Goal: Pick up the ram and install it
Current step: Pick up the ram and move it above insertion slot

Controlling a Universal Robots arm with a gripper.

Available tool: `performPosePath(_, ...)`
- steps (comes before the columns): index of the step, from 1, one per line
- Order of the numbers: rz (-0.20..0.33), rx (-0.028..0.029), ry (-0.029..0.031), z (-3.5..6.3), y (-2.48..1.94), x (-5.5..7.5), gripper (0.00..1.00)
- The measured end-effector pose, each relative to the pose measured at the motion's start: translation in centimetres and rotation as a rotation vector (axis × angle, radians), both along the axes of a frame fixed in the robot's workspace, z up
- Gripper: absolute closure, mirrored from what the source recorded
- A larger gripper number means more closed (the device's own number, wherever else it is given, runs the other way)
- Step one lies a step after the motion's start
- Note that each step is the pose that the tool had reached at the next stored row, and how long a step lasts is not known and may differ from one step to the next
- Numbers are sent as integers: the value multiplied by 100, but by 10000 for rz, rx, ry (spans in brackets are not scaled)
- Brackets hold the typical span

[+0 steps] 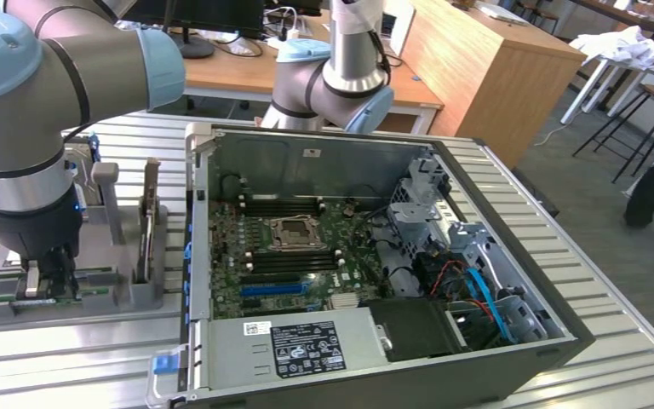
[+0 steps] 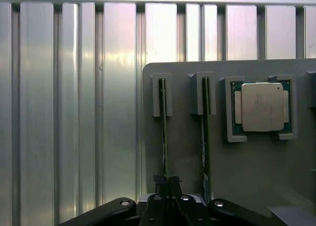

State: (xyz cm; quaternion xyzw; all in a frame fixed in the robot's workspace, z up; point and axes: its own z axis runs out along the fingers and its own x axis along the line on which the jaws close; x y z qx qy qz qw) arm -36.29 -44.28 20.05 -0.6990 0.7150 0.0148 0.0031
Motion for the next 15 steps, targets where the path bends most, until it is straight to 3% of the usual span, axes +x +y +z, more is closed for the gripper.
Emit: performPosePath(15, -1, -17, -1, 0, 0, 0, 88)
